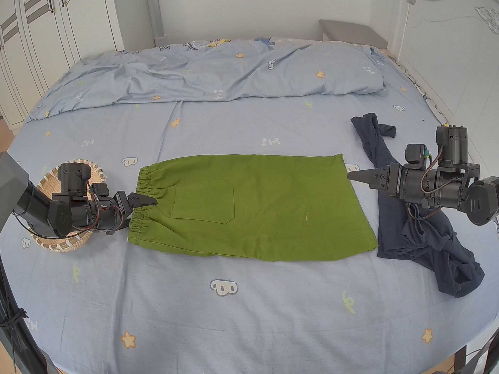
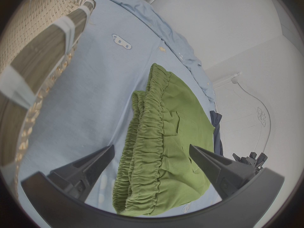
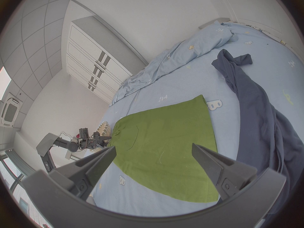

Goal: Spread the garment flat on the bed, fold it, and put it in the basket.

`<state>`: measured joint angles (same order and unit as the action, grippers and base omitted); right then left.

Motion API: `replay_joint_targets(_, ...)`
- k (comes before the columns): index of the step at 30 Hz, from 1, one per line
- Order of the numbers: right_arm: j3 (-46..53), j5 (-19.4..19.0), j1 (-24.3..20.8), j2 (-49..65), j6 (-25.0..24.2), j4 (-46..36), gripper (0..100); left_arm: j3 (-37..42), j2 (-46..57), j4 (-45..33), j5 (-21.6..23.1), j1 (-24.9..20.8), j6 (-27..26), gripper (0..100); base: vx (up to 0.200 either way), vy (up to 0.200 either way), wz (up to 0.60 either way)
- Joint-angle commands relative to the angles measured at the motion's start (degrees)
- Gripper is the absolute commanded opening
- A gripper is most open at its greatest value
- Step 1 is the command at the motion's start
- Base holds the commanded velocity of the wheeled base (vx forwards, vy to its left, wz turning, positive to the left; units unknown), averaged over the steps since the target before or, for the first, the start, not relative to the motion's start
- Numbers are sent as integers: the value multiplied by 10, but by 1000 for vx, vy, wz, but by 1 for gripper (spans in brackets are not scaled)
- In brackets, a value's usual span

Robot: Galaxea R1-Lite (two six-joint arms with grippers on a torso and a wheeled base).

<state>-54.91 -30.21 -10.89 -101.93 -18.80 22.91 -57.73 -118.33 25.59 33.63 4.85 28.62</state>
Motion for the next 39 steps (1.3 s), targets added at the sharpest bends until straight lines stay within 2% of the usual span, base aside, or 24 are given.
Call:
replay_joint_targets(1, 2, 0, -1, -2, 0, 0, 100, 1, -4, -1, 2, -5, 0, 100, 0, 0, 0)
replay_joint_targets(15, 3, 1, -2, -4, 2, 1, 100, -19, -28, 0, 5, -20, 6, 100, 0, 0, 0)
replay_joint_targets(20, 3, 1, -2, -4, 2, 1, 100, -22, -28, 17, 17, -20, 28, 100, 0, 0, 0)
replay_joint_targets(21, 3, 1, -2, -3, 2, 1, 100, -22, -29, 19, 21, -20, 33, 0, 0, 0, 0)
replay_joint_targets(24, 3, 1, -2, -3, 2, 1, 100, -22, -27, 40, 69, -13, 72, 0, 0, 0, 0)
replay_joint_targets(28, 3, 1, -2, -3, 2, 1, 100, -19, -28, 60, 100, -6, 95, 0, 0, 0, 0)
replay_joint_targets(35, -5, 1, 7, -6, -1, -1, 100, -18, -21, 59, 104, 9, 95, 0, 0, 0, 0)
replay_joint_targets(39, -23, 7, 19, -58, 2, -4, 100, -18, -5, 54, 106, 20, 95, 0, 0, 0, 0)
